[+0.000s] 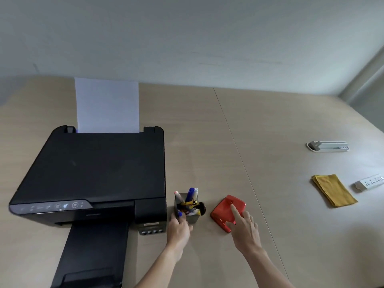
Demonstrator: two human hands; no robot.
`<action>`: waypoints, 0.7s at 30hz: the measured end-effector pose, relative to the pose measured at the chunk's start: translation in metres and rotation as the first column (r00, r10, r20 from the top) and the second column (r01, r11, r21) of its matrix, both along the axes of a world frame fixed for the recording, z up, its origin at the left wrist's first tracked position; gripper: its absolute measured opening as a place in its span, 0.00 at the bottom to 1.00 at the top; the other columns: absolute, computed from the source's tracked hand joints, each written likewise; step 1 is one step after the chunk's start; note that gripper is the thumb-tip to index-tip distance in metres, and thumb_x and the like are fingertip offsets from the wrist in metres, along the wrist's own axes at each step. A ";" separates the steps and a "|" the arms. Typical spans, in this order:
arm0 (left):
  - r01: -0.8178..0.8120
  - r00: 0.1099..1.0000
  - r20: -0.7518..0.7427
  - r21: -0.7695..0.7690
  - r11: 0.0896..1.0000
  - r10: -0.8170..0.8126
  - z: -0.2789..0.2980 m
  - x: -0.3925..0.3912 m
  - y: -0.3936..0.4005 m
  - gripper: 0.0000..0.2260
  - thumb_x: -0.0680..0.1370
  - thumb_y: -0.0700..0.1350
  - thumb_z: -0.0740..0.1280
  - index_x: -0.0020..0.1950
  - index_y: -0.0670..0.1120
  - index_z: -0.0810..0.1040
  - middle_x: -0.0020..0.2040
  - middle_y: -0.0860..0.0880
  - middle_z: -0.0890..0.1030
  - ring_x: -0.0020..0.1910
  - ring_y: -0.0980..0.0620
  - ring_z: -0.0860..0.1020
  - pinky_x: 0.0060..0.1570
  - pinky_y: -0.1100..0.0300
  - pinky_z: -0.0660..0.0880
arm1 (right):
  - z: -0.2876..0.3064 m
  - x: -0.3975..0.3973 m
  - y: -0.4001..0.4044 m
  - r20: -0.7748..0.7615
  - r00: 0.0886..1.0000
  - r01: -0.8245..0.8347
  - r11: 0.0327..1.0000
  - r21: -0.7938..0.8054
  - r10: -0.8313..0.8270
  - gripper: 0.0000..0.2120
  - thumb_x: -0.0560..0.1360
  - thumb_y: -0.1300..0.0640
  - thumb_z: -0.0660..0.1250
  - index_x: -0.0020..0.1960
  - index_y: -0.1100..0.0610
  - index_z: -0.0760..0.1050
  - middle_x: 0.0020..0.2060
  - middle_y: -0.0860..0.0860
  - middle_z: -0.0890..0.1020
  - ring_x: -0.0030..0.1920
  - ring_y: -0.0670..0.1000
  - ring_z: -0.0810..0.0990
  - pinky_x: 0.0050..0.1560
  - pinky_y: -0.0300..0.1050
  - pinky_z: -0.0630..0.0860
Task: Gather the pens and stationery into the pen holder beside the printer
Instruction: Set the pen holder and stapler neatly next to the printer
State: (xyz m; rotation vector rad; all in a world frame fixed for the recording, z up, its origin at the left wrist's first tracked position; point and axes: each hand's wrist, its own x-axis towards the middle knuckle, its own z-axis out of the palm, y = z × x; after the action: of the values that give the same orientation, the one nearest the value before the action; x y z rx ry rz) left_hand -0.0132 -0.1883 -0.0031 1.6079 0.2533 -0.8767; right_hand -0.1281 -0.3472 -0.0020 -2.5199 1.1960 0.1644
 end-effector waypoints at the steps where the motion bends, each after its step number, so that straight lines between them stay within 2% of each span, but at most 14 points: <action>1: -0.023 1.000 -0.012 -0.021 1.000 0.023 0.000 0.002 -0.003 0.17 0.83 0.47 0.54 0.72 0.47 0.64 0.56 0.42 0.77 0.42 0.51 0.82 0.51 0.53 0.77 | -0.001 0.003 -0.002 0.012 1.000 0.004 1.000 -0.001 -0.004 0.30 0.77 0.45 0.63 0.76 0.46 0.56 0.61 0.53 0.72 0.61 0.54 0.70 0.61 0.48 0.67; 4: -0.114 0.990 -0.089 -0.102 0.988 0.105 0.001 0.007 -0.011 0.17 0.84 0.45 0.53 0.73 0.46 0.63 0.62 0.40 0.75 0.44 0.47 0.82 0.51 0.53 0.76 | -0.002 0.014 -0.004 0.058 0.998 0.009 1.000 -0.005 -0.009 0.31 0.74 0.44 0.66 0.74 0.47 0.60 0.59 0.53 0.75 0.61 0.54 0.72 0.61 0.48 0.66; 7: -0.179 0.979 -0.125 -0.127 0.976 0.163 0.003 0.011 -0.020 0.17 0.84 0.43 0.52 0.73 0.45 0.64 0.67 0.41 0.74 0.52 0.41 0.81 0.54 0.52 0.75 | 0.001 0.027 -0.004 0.023 1.000 -0.017 0.998 -0.068 0.018 0.31 0.74 0.40 0.65 0.73 0.49 0.63 0.55 0.51 0.79 0.60 0.54 0.74 0.59 0.47 0.66; 10: -0.209 0.974 -0.114 -0.118 0.971 0.196 0.004 0.016 -0.028 0.15 0.84 0.43 0.52 0.71 0.46 0.65 0.68 0.42 0.74 0.52 0.43 0.81 0.54 0.53 0.75 | 0.002 0.044 -0.003 -0.007 0.999 -0.038 0.995 -0.090 0.038 0.32 0.75 0.38 0.62 0.73 0.52 0.63 0.54 0.51 0.80 0.60 0.54 0.74 0.59 0.47 0.67; 13: -0.243 0.966 -0.124 -0.132 0.961 0.227 0.002 0.026 -0.035 0.15 0.84 0.43 0.52 0.71 0.46 0.64 0.68 0.43 0.74 0.53 0.43 0.81 0.55 0.53 0.75 | 0.000 0.064 -0.007 0.051 0.998 -0.025 0.999 -0.042 0.028 0.31 0.77 0.42 0.61 0.74 0.58 0.61 0.54 0.55 0.80 0.60 0.57 0.74 0.59 0.50 0.69; 17: -0.272 0.958 -0.125 -0.136 0.953 0.256 -0.003 0.044 -0.044 0.17 0.84 0.46 0.53 0.73 0.48 0.63 0.67 0.44 0.75 0.46 0.47 0.82 0.53 0.53 0.76 | -0.001 0.086 -0.020 0.063 0.998 -0.031 1.000 -0.003 0.032 0.29 0.79 0.48 0.59 0.74 0.63 0.59 0.54 0.59 0.80 0.59 0.61 0.74 0.59 0.53 0.70; 21: -0.309 0.948 -0.128 -0.129 0.942 0.293 -0.004 0.061 -0.051 0.17 0.84 0.45 0.52 0.74 0.49 0.61 0.69 0.43 0.73 0.53 0.43 0.81 0.54 0.53 0.75 | 0.001 0.104 -0.029 0.038 0.998 -0.041 0.999 0.010 0.041 0.29 0.80 0.49 0.59 0.74 0.63 0.58 0.56 0.60 0.79 0.61 0.61 0.74 0.59 0.53 0.69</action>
State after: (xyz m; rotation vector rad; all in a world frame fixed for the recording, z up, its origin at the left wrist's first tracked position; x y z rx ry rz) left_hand 0.0481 -0.2394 -0.0071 1.3426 0.4865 -0.7264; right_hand -0.0242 -0.3763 -0.0012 -2.5282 1.1265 0.1316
